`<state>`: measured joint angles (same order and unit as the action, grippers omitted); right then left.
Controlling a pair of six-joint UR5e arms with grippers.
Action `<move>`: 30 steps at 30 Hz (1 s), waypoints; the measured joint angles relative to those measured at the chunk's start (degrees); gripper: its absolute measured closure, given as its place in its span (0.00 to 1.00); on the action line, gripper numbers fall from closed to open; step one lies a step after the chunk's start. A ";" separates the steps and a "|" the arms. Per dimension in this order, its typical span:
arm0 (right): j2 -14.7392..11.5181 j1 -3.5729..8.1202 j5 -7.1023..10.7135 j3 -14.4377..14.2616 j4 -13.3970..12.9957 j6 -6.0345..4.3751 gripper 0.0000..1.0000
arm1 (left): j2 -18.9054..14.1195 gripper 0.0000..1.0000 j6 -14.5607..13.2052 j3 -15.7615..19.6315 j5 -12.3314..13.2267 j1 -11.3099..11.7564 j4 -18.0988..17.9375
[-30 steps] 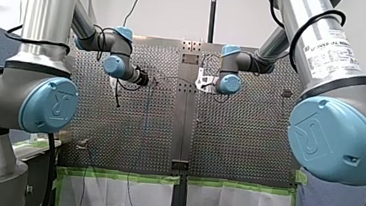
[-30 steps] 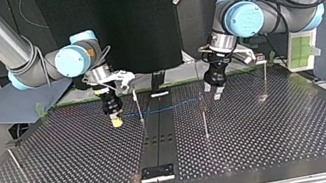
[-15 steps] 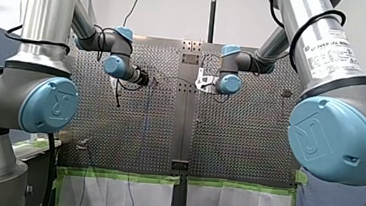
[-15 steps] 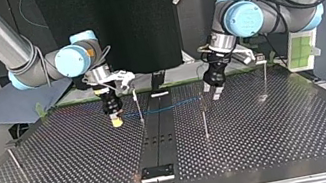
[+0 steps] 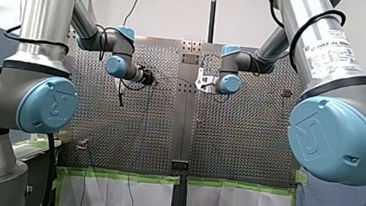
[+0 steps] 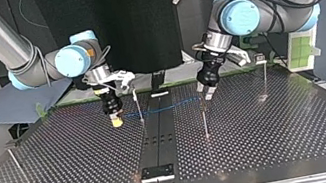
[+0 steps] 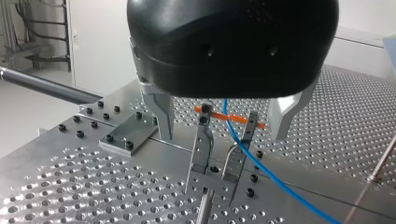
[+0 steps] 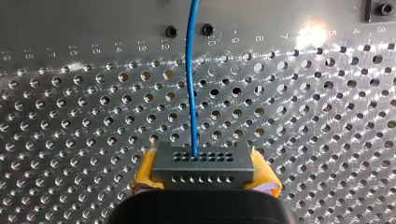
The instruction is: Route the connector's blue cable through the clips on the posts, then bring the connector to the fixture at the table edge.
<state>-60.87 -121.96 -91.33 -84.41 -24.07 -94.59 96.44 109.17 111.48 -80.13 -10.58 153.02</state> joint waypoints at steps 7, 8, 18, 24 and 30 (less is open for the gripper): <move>0.00 0.00 0.00 0.01 0.05 0.01 1.00 | 0.00 0.00 0.12 0.02 -0.02 -0.21 -0.14; 0.00 -0.02 0.00 0.02 0.06 0.00 1.00 | 0.00 0.00 0.14 0.02 -0.03 -0.25 -0.12; 0.00 -0.01 0.00 0.02 0.23 0.00 1.00 | 0.00 0.00 0.23 0.03 -0.14 -0.49 -0.09; 0.00 -0.02 0.00 0.02 0.24 0.01 1.00 | 0.00 0.00 0.25 0.03 -0.22 -0.52 -0.08; 0.00 -0.02 0.00 0.01 0.48 0.04 1.00 | 0.00 0.00 0.26 0.03 -0.29 -0.59 -0.08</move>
<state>-60.88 -121.98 -91.33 -84.40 -23.59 -94.54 96.44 109.42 111.51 -80.42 -11.17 152.94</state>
